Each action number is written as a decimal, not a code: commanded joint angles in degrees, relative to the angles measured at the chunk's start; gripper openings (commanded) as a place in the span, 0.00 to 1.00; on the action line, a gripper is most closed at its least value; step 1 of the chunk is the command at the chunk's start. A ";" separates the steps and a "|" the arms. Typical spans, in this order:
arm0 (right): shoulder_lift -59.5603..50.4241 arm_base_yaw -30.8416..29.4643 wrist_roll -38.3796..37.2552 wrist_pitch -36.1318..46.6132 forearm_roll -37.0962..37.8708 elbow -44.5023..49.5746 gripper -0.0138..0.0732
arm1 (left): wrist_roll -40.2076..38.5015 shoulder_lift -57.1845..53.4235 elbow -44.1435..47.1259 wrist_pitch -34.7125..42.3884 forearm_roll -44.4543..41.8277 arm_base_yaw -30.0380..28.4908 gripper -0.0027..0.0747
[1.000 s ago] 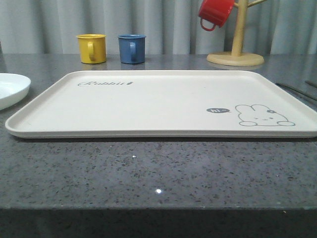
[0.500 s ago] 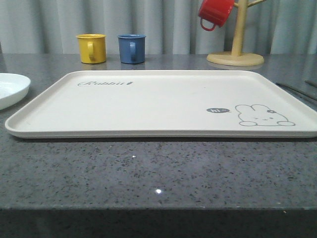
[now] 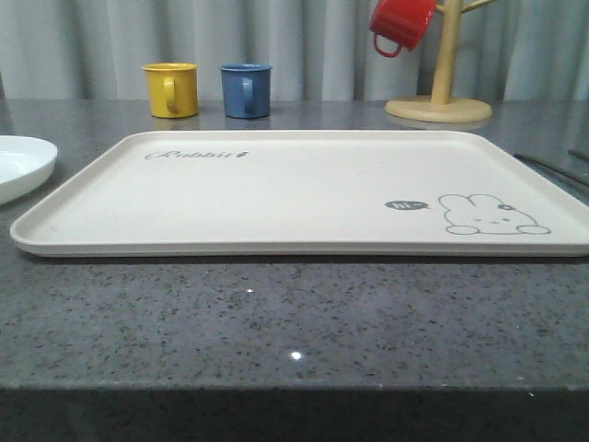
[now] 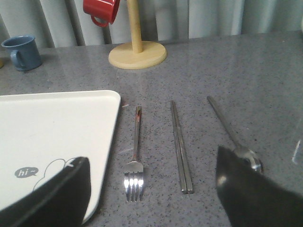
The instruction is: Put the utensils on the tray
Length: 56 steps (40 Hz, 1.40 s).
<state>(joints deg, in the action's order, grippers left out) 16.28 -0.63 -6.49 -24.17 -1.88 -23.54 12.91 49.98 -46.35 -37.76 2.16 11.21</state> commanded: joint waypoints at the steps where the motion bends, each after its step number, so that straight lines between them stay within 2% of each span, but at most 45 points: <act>1: 0.94 -0.26 0.26 4.02 0.05 -1.80 0.82 | 1.75 7.22 -8.51 -5.97 0.06 2.64 0.76; 7: 0.94 -0.26 0.26 4.02 0.05 -1.80 0.82 | 1.75 17.93 -17.51 -19.68 -2.57 3.34 0.74; 15: 0.94 -0.26 0.26 4.02 0.05 -1.80 0.82 | 2.94 27.95 -24.40 -31.15 -4.25 3.34 0.74; 27: 0.94 -0.26 0.26 4.02 0.05 -1.80 0.82 | 3.32 36.25 -24.90 -28.97 -4.52 3.34 0.74; 31: 0.94 -0.26 0.26 4.02 0.05 -1.80 0.82 | 3.32 37.46 -24.90 -27.94 -4.52 3.34 0.70; 35: 0.94 -0.26 0.26 4.02 0.05 -1.80 0.82 | 3.32 38.25 -24.90 -26.55 -4.52 3.34 0.60; 39: 0.94 -0.26 0.26 4.02 0.05 -1.80 0.82 | 3.32 38.89 -24.90 -26.02 -4.52 3.34 0.44; 49: 0.94 -0.26 0.26 4.02 0.05 -1.80 0.82 | 3.32 39.41 -24.90 -25.74 -4.52 3.34 0.31; 56: 0.94 -0.26 0.26 4.02 0.05 -1.80 0.82 | 3.32 39.41 -24.90 -25.74 -4.52 3.34 0.06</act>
<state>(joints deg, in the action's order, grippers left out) 16.28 -0.63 -6.49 -24.29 -1.88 -23.54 16.13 91.41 -69.58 -64.28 -2.26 14.02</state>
